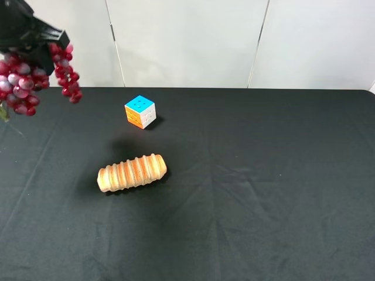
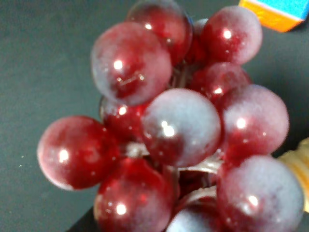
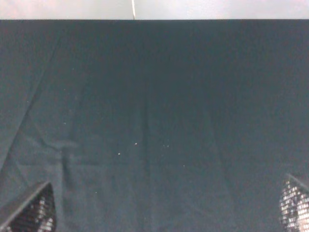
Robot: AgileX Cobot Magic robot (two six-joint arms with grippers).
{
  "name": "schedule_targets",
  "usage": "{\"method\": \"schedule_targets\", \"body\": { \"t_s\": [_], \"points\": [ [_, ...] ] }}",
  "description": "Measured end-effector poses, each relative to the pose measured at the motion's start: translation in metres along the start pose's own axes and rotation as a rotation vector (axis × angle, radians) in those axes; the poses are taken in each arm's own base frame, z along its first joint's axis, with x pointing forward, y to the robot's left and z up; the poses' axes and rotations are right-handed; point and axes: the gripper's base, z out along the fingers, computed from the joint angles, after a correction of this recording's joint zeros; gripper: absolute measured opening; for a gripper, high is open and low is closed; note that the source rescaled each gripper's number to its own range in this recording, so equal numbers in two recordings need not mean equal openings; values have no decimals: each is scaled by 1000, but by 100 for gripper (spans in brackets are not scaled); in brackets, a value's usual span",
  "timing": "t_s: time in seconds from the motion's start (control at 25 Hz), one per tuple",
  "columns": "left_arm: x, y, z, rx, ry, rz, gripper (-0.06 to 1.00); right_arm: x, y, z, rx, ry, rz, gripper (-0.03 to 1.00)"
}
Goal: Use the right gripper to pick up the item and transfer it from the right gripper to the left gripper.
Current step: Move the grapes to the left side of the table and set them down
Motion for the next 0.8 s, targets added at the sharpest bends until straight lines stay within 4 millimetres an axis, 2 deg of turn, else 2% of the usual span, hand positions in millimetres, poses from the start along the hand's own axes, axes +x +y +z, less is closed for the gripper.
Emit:
{"method": "schedule_targets", "body": {
  "t_s": [0.32,0.64,0.8],
  "points": [
    [-20,18,48,-5,-42,-31,0,0,0,0,0,0,0,100],
    [-23,4,130,109,108,-110,0,0,0,0,0,0,0,100],
    [-18,-2,159,144,182,-141,0,0,0,0,0,1,0,100]
  ]
}}
